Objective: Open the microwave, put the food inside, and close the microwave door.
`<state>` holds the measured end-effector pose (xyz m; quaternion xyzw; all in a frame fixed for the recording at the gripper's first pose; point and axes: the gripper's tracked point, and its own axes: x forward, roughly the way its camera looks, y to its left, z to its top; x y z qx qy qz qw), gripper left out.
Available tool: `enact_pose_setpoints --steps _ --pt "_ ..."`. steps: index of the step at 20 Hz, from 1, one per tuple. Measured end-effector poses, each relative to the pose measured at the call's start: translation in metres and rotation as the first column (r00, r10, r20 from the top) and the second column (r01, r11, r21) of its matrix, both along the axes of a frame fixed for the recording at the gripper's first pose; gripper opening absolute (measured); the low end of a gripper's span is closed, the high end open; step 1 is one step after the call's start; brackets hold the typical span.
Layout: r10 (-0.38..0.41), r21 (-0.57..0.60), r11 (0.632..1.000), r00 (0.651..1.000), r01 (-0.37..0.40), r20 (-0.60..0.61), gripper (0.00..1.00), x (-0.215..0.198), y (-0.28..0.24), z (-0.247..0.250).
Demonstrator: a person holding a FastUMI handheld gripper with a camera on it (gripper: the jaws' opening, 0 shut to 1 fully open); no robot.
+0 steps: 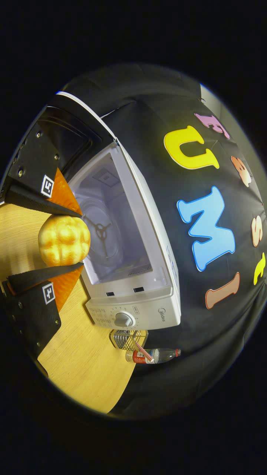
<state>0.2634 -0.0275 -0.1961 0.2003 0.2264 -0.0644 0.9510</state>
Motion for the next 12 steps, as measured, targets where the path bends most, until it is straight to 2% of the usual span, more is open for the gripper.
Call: enact_pose_setpoints --steps 4,12 --pt "-0.013 0.067 0.998 1.000 0.013 0.007 0.68 0.027 0.006 -0.009" --pt "-0.056 0.097 0.994 0.998 0.052 0.033 0.68 0.081 0.004 -0.027"
